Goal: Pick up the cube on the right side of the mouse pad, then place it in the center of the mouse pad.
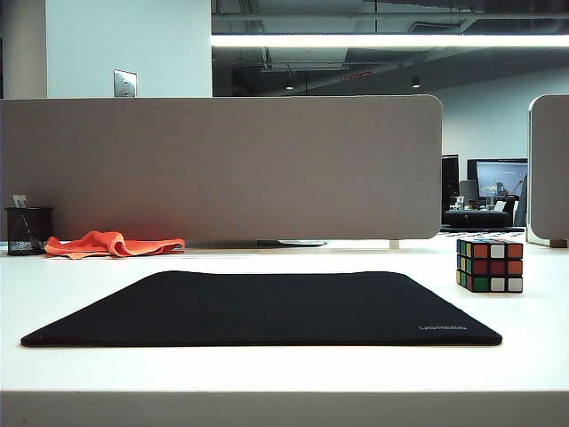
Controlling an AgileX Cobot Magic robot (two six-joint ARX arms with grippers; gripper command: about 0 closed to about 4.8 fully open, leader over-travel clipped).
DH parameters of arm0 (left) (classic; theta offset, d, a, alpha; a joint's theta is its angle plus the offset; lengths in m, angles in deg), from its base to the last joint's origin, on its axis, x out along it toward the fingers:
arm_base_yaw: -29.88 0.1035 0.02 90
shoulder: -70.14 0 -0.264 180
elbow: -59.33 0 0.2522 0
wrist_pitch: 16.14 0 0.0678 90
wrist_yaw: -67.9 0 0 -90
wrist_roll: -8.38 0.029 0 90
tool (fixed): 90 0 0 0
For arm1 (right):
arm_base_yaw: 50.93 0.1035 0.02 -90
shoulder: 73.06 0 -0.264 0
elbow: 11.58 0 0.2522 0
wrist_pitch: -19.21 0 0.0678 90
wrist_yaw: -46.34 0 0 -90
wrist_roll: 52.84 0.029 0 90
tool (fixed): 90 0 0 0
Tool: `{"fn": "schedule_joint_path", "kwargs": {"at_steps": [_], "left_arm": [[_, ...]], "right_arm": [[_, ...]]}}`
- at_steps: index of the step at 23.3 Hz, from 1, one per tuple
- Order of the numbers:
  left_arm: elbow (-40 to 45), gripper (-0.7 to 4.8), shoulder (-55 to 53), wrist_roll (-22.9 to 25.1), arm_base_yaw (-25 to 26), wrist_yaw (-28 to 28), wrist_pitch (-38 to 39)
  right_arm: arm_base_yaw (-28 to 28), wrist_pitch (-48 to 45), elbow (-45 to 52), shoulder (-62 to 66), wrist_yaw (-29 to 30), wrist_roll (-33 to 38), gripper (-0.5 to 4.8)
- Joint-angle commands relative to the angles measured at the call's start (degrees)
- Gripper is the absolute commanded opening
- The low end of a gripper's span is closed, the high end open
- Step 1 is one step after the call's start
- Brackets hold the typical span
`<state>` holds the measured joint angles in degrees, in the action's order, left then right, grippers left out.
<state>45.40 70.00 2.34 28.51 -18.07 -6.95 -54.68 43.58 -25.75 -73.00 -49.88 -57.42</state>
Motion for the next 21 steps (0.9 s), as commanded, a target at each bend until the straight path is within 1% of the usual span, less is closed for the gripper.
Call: {"fn": "schedule_joint_path", "kwargs": {"at_steps": [1, 6, 10, 14, 15, 16, 18, 20, 21], "left_arm": [[-0.24, -0.04, 0.00, -0.02, 0.02, -0.22, -0.61], [-0.26, -0.04, 0.00, 0.00, 0.04, -0.22, -0.59], [-0.26, -0.04, 0.00, 0.00, 0.04, -0.24, -0.59], [-0.26, -0.04, 0.00, 0.02, 0.07, -0.17, -0.74], [-0.24, -0.05, 0.00, 0.00, 0.07, -0.24, -0.61], [-0.22, -0.05, 0.00, -0.11, 0.02, -0.31, -0.61], [-0.22, -0.05, -0.02, -0.17, 0.02, -0.44, -0.48], [-0.24, -0.05, -0.02, 0.42, 0.02, -2.82, -0.09], [-0.42, -0.05, -0.02, 2.62, 0.02, -4.74, 0.70]], "right_arm": [[0.04, -0.81, 0.33, -0.13, -0.07, -0.17, 0.00], [0.04, -0.81, 0.33, -0.13, -0.09, -0.17, 0.00], [-0.11, -1.11, 0.33, -0.13, -2.89, -0.37, 0.00], [-0.09, -1.40, 0.33, -0.13, -2.78, -0.48, 0.00], [-0.11, -3.45, 0.33, -0.13, -2.82, -1.79, 0.00], [-0.02, -5.38, 0.33, -0.13, -2.58, -1.03, 0.00], [0.07, -5.77, 0.33, -0.13, -2.47, -0.79, 0.00], [0.02, -7.37, 0.33, -0.13, -2.60, -0.04, 0.00], [0.09, -8.44, 0.33, -0.13, -1.86, 2.10, -0.01]]}}
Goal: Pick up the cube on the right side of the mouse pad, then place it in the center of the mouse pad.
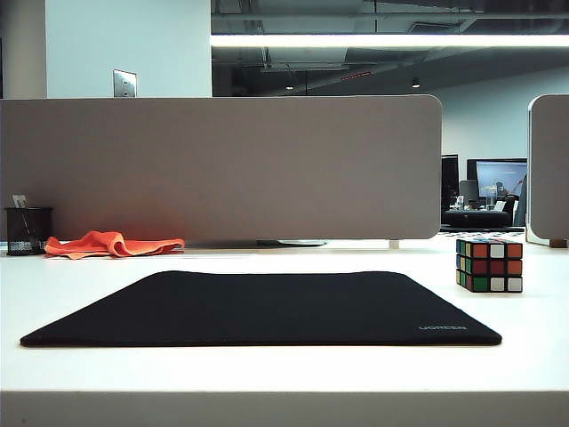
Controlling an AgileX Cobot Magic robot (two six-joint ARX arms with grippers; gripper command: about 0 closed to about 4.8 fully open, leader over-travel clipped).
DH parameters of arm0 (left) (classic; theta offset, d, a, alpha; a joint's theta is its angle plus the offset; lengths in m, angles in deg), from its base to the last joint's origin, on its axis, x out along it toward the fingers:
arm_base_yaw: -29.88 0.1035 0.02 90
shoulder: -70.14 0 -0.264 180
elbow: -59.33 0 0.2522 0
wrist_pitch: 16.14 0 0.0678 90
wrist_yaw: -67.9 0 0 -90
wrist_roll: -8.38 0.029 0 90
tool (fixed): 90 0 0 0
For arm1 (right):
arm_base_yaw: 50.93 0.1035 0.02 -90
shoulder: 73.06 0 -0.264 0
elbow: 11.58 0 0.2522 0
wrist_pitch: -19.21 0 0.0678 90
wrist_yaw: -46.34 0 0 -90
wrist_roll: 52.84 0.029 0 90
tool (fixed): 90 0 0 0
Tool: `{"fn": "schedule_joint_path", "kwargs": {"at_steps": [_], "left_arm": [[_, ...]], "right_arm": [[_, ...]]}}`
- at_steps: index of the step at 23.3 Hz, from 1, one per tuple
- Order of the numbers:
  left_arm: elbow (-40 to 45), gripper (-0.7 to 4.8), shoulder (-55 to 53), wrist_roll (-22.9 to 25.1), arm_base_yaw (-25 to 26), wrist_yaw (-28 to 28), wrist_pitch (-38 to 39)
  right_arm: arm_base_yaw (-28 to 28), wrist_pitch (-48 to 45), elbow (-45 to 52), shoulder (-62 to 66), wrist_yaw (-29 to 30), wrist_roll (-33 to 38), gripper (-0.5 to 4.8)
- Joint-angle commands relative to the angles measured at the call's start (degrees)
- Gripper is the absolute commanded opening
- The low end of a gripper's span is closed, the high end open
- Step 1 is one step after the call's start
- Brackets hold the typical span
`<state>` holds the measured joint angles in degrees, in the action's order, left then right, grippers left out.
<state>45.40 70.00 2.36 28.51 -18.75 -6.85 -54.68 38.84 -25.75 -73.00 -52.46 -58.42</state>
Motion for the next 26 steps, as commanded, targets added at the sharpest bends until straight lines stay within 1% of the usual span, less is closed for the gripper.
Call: {"fn": "schedule_joint_path", "kwargs": {"at_steps": [1, 2, 4, 7, 8, 10, 11, 13, 14, 16, 18, 20, 21, 22, 23, 24, 25, 26], "left_arm": [[-0.52, -0.05, -0.02, 3.54, 0.02, -4.68, 1.05], [-0.85, -0.05, -0.02, 4.63, 0.02, -4.72, 2.38], [-2.54, -0.05, -0.02, 3.98, 0.02, -4.90, 5.75], [-5.14, -0.05, -0.04, 3.76, 0.02, -5.53, 8.81], [-6.25, -0.05, -0.04, 3.72, 0.02, -6.45, 9.86], [-9.01, -0.05, -0.57, 3.65, 0.02, -9.53, 10.95], [-10.82, -0.05, -1.55, 3.65, 0.02, -11.28, 11.37], [-14.25, -0.05, -3.63, 3.39, 0.02, -12.33, 14.08], [-15.54, -0.05, -4.52, 2.78, 0.02, -12.68, 15.32], [-18.99, -0.05, -7.78, 2.40, 0.02, -13.68, 18.32], [-22.27, -0.05, -13.16, 2.58, 0.02, -16.06, 18.91], [-23.89, -0.05, -18.12, 2.58, 0.02, -20.28, 17.18], [-24.39, -0.05, -20.98, 2.58, 0.02, -23.56, 15.80], [-24.74, -0.05, -22.51, 2.58, -0.04, -24.04, 15.50], [-25.09, -0.05, -23.98, 2.64, -0.55, -23.76, 14.71], [-25.33, -0.01, -25.16, 3.10, -0.83, -23.80, 14.03], [-25.68, 0.23, -26.56, 4.50, -0.81, -24.02, 13.46], [-26.03, 0.56, -27.43, 5.42, -0.83, -24.00, 13.44]], "right_arm": [[0.07, -4.11, 0.33, -0.11, 1.49, 4.24, -0.01], [0.09, -4.42, 0.33, -0.11, 1.42, 7.26, -0.01], [0.07, -4.87, 0.09, -0.13, 1.40, 13.68, -0.02], [0.09, -3.85, -2.34, -0.09, 1.42, 16.22, -0.04], [0.09, -2.62, -3.91, 0.11, 1.40, 16.41, -0.05], [0.09, 3.28, -8.85, 1.25, 1.62, 21.42, -0.05], [0.09, 8.07, -12.59, 3.34, 3.30, 23.37, -0.05], [0.09, 12.02, -17.92, 8.31, 5.42, 23.41, -0.05], [0.09, 12.59, -19.39, 9.88, 5.88, 22.86, -0.05], [0.09, 13.68, -23.47, 14.45, 6.40, 20.20, -0.05], [0.09, 13.53, -28.22, 19.82, 10.08, 20.24, -0.05], [0.09, 11.15, -31.45, 24.04, 13.81, 21.05, -0.05], [0.09, 7.63, -32.98, 26.49, 16.70, 21.27, -0.05], [0.44, 7.32, -33.86, 27.36, 16.15, 21.22, -0.05], [0.98, 8.26, -35.80, 29.27, 13.92, 20.74, -0.05], [1.60, 10.54, -38.18, 31.98, 11.32, 18.27, -0.01], [2.12, 12.81, -40.41, 34.75, 9.40, 14.62, 0.37], [2.49, 14.45, -42.16, 36.96, 8.37, 11.61, 1.24]]}}
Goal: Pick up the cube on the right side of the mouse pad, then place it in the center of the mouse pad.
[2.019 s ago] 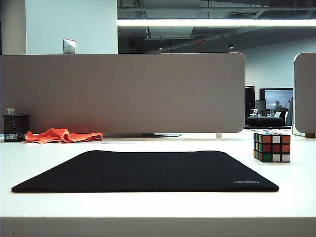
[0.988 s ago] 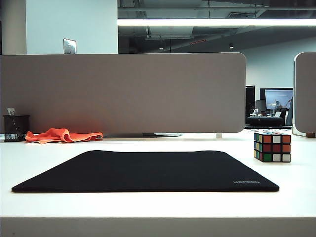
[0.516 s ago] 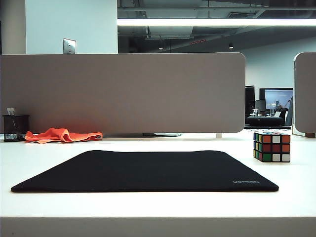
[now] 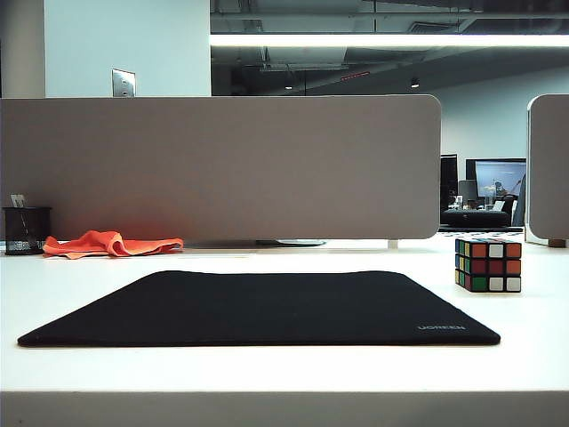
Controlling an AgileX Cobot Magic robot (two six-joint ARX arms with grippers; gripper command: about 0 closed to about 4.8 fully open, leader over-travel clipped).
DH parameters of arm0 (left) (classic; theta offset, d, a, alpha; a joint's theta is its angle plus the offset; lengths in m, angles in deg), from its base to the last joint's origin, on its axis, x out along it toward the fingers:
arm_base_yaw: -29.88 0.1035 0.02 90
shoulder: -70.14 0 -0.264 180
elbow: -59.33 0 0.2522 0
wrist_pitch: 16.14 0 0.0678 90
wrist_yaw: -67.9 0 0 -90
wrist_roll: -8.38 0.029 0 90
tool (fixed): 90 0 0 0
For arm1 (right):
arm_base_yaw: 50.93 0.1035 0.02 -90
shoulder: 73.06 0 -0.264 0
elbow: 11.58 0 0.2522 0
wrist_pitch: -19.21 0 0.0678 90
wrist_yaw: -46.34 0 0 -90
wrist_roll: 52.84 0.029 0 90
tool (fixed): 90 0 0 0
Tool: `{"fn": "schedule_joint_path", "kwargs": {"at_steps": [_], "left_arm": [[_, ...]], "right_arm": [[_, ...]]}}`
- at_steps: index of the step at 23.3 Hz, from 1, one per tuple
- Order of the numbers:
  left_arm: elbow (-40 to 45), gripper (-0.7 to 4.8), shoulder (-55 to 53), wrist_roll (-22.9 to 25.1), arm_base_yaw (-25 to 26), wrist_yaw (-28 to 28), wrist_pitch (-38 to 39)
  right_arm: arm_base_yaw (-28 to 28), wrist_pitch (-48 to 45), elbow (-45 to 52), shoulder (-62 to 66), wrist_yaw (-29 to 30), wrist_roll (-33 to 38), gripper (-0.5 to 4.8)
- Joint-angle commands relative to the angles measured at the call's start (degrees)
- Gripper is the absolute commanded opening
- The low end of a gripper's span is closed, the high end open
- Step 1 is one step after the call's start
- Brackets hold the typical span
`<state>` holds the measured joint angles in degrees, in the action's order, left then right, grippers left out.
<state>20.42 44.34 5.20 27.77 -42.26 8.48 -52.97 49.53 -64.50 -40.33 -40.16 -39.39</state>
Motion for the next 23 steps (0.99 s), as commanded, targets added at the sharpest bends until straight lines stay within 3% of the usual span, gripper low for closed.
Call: {"fn": "schedule_joint_path", "kwargs": {"at_steps": [1, 3, 5, 8, 11, 19, 23], "left_arm": [[-1.27, 1.05, -2.97, 2.97, -0.09, -0.68, -2.67], [-1.33, 1.37, -4.15, 2.95, -0.07, -0.68, -3.30], [-2.05, 2.09, -7.43, 2.95, -0.09, -1.20, -3.72], [-3.52, 2.63, -11.34, 2.95, -0.07, -1.60, -5.03], [-6.62, 3.52, -15.52, 2.08, -0.09, -1.77, -6.27], [-13.75, 3.78, -23.52, 2.05, -2.73, -3.08, -6.25], [-17.00, 4.27, -28.61, 0.59, -6.27, -3.04, -6.58]], "right_arm": [[1.88, 5.35, -6.21, 7.96, -4.55, -9.66, 3.36], [2.80, 5.64, -8.41, 10.75, -4.94, -9.66, 4.75], [4.20, 5.53, -11.72, 15.50, -4.63, -9.64, 4.79], [7.23, 5.55, -15.54, 21.64, -4.85, -9.64, 4.79], [8.92, 6.05, -19.08, 28.76, -4.85, -9.66, 4.79], [9.64, 8.59, -24.02, 41.94, -5.03, -9.64, 4.79], [9.64, 8.70, -26.97, 51.21, -8.61, -8.96, 4.79]]}}
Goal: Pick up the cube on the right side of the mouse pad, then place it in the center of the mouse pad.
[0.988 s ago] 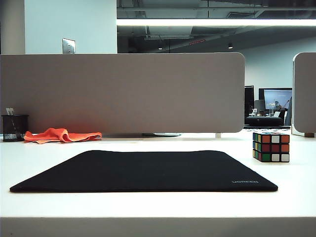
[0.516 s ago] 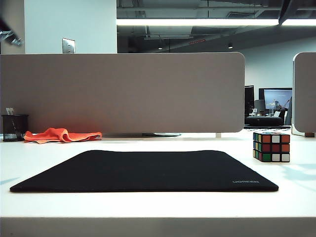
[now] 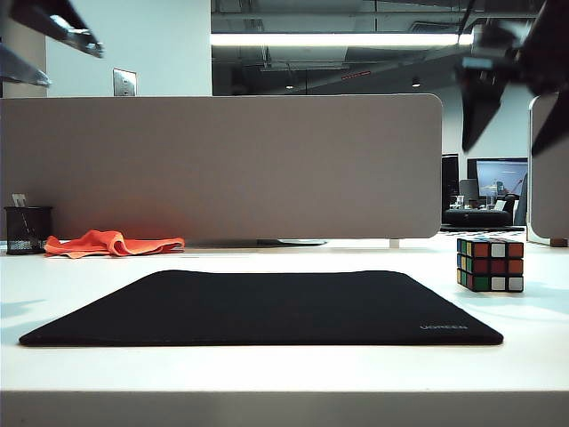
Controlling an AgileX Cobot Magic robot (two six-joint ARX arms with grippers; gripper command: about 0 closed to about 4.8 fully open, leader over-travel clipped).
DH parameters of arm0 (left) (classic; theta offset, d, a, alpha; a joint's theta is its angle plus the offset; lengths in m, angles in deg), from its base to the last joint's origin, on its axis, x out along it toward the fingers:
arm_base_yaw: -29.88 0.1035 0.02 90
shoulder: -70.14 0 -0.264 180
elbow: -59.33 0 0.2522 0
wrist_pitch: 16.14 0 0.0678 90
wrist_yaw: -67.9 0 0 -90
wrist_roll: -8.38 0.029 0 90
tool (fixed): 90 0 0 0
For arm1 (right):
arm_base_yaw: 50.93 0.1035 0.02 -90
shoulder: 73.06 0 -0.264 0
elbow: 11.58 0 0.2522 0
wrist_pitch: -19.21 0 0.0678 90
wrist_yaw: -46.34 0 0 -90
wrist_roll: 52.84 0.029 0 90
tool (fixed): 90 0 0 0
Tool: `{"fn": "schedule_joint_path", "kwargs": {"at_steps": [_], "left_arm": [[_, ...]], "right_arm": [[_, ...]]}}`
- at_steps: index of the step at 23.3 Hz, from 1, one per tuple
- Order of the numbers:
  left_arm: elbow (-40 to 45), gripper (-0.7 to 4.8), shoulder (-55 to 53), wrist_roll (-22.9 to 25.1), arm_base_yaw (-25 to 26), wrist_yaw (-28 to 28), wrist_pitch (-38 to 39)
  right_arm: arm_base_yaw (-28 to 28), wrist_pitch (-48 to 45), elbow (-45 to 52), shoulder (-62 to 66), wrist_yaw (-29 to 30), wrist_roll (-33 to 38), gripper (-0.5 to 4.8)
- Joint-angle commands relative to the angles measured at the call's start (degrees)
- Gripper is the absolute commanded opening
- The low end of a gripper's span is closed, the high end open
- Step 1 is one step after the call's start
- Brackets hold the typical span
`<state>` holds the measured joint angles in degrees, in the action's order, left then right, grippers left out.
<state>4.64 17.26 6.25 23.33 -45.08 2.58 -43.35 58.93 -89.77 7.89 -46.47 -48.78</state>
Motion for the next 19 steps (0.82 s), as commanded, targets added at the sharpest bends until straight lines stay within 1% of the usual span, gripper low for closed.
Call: {"fn": "schedule_joint_path", "kwargs": {"at_steps": [1, 5, 9, 14, 17, 19], "left_arm": [[-1.44, 4.27, -2.08, -0.46, -2.32, -0.22, -0.66], [-1.55, 4.26, -4.17, -0.74, -3.52, -0.37, 0.02], [-1.55, 4.26, -5.25, -1.27, -4.24, -0.39, 1.03], [-1.55, 4.26, -5.29, -1.31, -4.68, -0.37, 0.52], [-1.55, 4.26, -5.29, -1.36, -4.72, -0.52, 0.59], [-1.55, 4.26, -5.29, -1.38, -5.03, -1.62, 0.61]], "right_arm": [[0.02, -0.70, -2.03, 3.89, -2.29, 0.44, 4.79], [0.02, -0.79, -4.04, 8.96, -2.86, 0.44, 4.79], [0.02, -0.63, -6.12, 12.61, -6.60, 1.05, 4.79], [0.00, 1.25, -9.99, 18.43, -6.51, 3.45, 4.79], [0.04, 1.49, -10.49, 20.28, -6.32, 3.52, 4.79], [0.04, 2.21, -10.49, 21.14, -6.45, 3.52, 4.79]]}}
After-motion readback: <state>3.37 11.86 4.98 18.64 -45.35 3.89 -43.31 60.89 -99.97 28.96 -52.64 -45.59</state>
